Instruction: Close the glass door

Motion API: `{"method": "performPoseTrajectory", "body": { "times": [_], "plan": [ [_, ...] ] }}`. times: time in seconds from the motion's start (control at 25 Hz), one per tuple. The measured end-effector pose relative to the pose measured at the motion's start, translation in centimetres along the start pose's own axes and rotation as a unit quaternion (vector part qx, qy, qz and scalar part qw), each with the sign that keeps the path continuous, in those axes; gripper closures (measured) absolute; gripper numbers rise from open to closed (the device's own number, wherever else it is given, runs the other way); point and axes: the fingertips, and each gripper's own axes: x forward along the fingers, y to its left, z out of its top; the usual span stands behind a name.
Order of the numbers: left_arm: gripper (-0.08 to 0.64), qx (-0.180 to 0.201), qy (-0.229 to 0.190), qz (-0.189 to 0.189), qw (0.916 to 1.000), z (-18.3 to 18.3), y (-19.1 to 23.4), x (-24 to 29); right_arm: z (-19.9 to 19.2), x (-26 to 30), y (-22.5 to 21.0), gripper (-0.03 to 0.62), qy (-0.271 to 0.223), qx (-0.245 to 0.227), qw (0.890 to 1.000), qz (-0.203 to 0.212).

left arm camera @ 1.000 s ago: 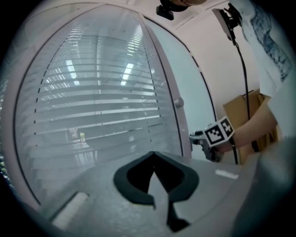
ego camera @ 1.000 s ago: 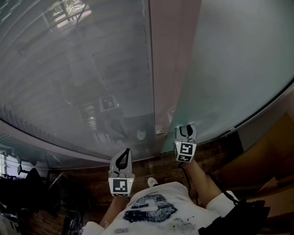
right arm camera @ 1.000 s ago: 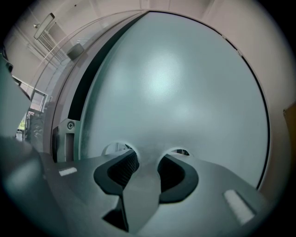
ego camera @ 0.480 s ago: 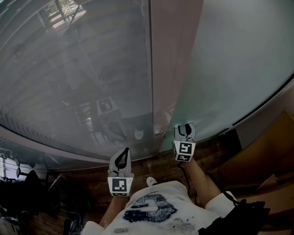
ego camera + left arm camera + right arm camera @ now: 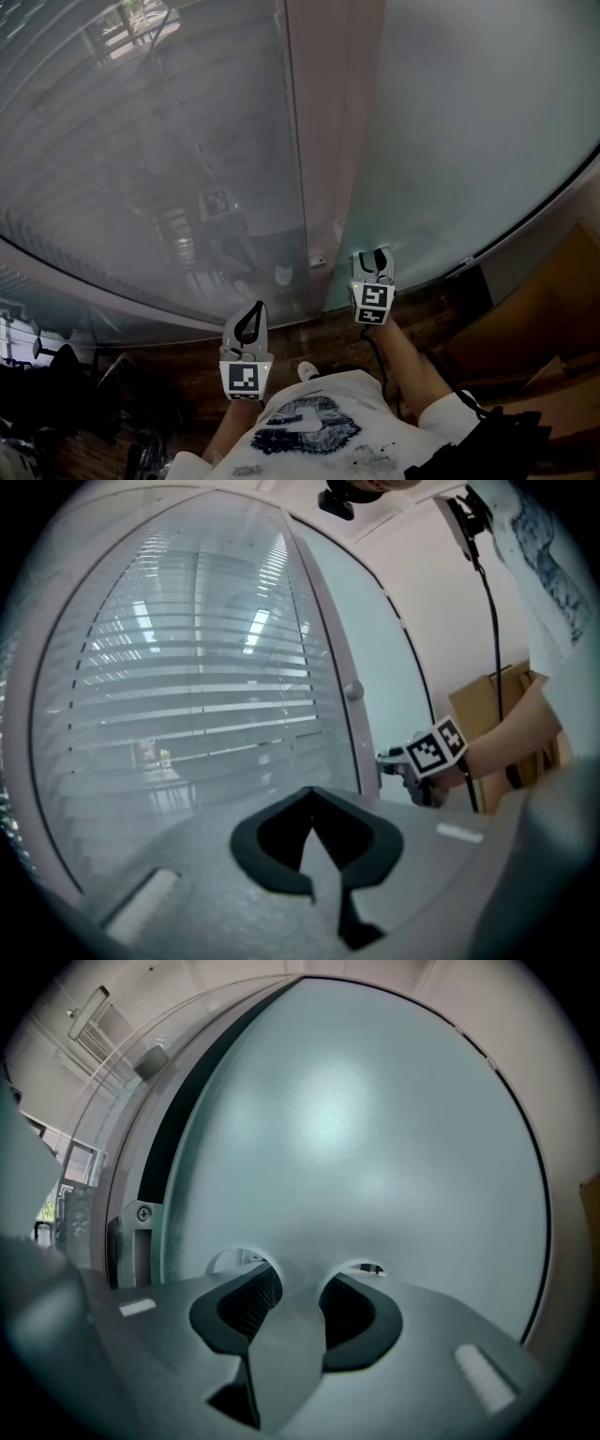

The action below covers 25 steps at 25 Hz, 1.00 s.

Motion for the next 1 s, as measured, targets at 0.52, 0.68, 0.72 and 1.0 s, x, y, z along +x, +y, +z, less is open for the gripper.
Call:
{"method": "performPoseTrajectory", "body": {
  "times": [0.52,0.68,0.72,1.0],
  "plan": [
    [0.561,0.017,0.000,0.023,0.9996,0.9,-2.1,-2.8,-0.6,-0.7,0.5,0.453,0.008,0.048,0.992,0.119],
    [0.561,0.021,0.000,0.035,0.9992,1.2,-3.4,-3.3,-0.6,-1.0,0.9,0.436,0.005,0.083,0.984,0.156],
    [0.561,0.020,0.002,0.039,0.9990,1.4,-3.8,-3.5,-0.6,-1.2,0.9,0.425,0.004,0.092,0.982,0.164],
    [0.561,0.018,0.007,0.066,0.9977,2.1,-6.8,-5.3,-0.5,-3.7,0.2,0.359,0.009,0.110,0.969,0.220]
  ]
}}
